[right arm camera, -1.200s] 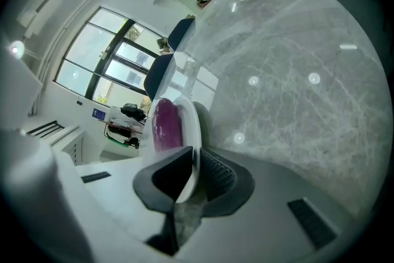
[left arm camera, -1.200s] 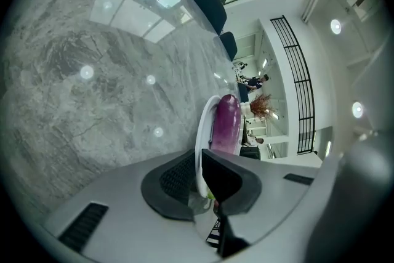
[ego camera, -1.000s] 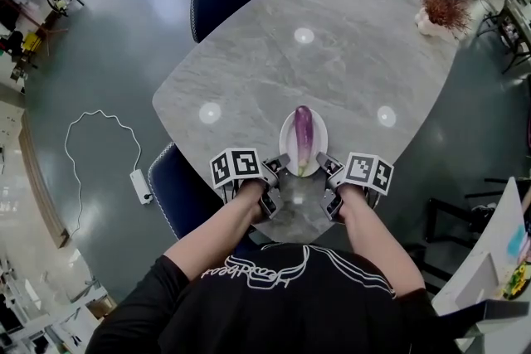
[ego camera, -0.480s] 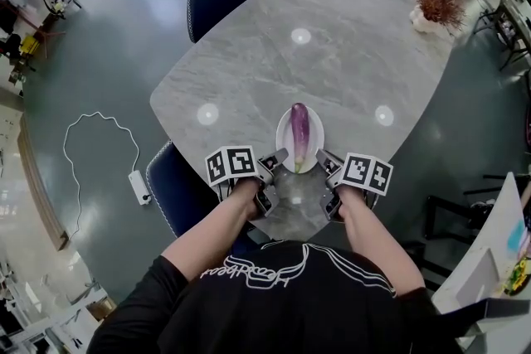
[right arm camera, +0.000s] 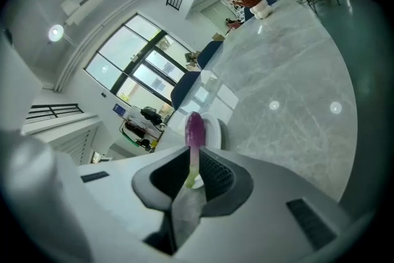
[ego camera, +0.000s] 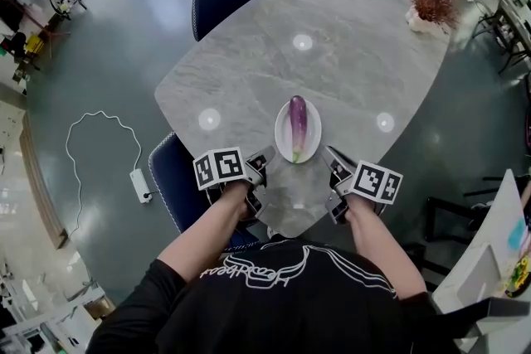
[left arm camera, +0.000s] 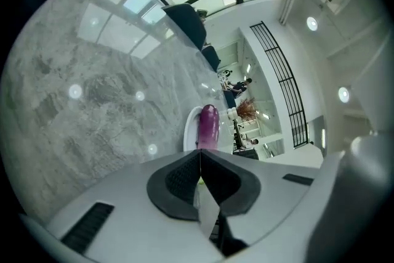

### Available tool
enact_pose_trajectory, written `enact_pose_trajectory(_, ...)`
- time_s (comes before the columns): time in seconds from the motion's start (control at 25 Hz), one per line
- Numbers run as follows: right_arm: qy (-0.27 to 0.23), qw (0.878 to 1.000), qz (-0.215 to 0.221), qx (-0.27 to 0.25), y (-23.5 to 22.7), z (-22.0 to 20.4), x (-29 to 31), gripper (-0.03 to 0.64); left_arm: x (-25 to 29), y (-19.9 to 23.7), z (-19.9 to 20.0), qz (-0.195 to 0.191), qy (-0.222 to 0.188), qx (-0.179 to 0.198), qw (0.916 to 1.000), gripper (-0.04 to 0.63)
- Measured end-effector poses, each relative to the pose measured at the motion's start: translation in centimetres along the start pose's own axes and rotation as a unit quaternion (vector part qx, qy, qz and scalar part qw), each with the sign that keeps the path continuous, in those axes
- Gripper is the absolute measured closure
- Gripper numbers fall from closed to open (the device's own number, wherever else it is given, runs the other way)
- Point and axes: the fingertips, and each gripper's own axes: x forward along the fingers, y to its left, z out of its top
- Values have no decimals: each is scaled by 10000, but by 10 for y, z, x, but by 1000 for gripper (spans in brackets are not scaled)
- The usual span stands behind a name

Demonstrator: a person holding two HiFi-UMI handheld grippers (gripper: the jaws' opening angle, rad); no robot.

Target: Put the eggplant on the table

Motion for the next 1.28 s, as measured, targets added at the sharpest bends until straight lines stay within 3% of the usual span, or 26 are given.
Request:
enact_pose_trajectory(0.04, -60, 9998, 177, -27, 8, 0, -6, 565, -6, -7, -3, -51, -34, 224, 9997, 588)
enact_pose_trajectory(0.2, -174, 9968, 706, -330, 38, -7, -38, 585, -30, -45, -21, -554, -82, 867, 9947, 588)
enact_pose_trajectory(0.32, -418, 9921, 1172, -140, 60, -9, -72, 599, -45, -75, -40, -807, -128, 1422, 9865, 588)
enact_pose_trajectory(0.4, -580, 9878, 1409, -324, 78, -9, -97, 600, -56, -98, -55, -1007, -158, 1762, 9791, 588)
enact_pose_trajectory(0.56, -743, 9757, 1724, -1128, 111, -18, -148, 611, -84, -141, -100, -1100, -130, 2933, 9496, 588)
enact_pose_trajectory(0.76, -803, 9508, 1982, -2243, 144, -42, -213, 611, -121, -197, -158, -1522, -247, 3720, 9154, 588)
enact_pose_trajectory(0.92, -759, 9272, 2158, -2965, 167, -78, -257, 611, -155, -223, -211, -1789, -336, 4155, 8912, 588)
enact_pose_trajectory(1.12, -804, 8941, 2644, -3524, 202, -119, -315, 611, -197, -249, -266, -1998, -463, 4500, 8691, 588)
enact_pose_trajectory(1.2, -753, 8894, 2735, -3584, 208, -136, -331, 611, -214, -256, -289, -2073, -472, 4632, 8604, 588)
enact_pose_trajectory(1.28, -719, 8884, 2937, -3454, 212, -152, -347, 611, -228, -258, -310, -2151, -484, 4661, 8568, 588)
